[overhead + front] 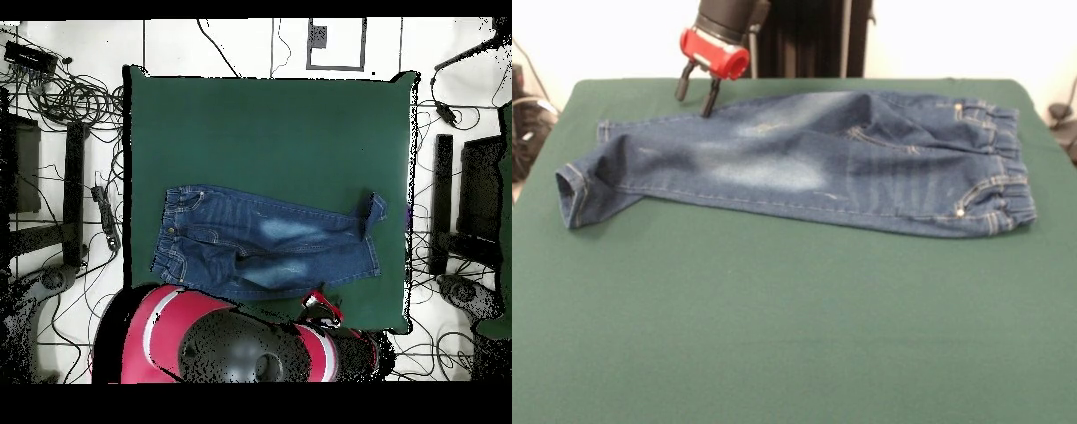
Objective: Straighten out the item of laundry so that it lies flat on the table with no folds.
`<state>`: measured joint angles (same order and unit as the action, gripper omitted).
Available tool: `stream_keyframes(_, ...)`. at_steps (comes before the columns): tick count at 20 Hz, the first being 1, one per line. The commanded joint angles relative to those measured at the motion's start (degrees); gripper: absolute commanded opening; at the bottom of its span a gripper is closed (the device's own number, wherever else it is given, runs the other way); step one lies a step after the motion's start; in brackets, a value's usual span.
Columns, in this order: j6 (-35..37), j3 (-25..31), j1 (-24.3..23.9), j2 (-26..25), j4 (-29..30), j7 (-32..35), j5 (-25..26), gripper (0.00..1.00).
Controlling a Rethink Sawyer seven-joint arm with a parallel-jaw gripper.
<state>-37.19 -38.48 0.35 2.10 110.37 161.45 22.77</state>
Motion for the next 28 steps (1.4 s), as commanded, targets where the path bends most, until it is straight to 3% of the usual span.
stream_keyframes(1,-5.93,9.89,-1.29,-7.73,-10.83,0.17,-7.01,1.00)
stream_keyframes(5,-6.35,9.89,-1.85,-8.12,-11.52,-0.30,-6.28,1.00)
stream_keyframes(10,-2.15,9.98,-1.55,-4.68,-9.97,0.31,-3.47,1.00)
stream_keyframes(18,13.41,12.79,-3.51,5.35,-11.36,-1.22,8.13,1.00)
stream_keyframes(22,15.17,13.85,-4.86,6.79,-13.27,-2.09,11.86,1.00)
stream_keyframes(28,12.79,12.72,-4.75,5.83,-15.46,-2.47,12.99,1.00)
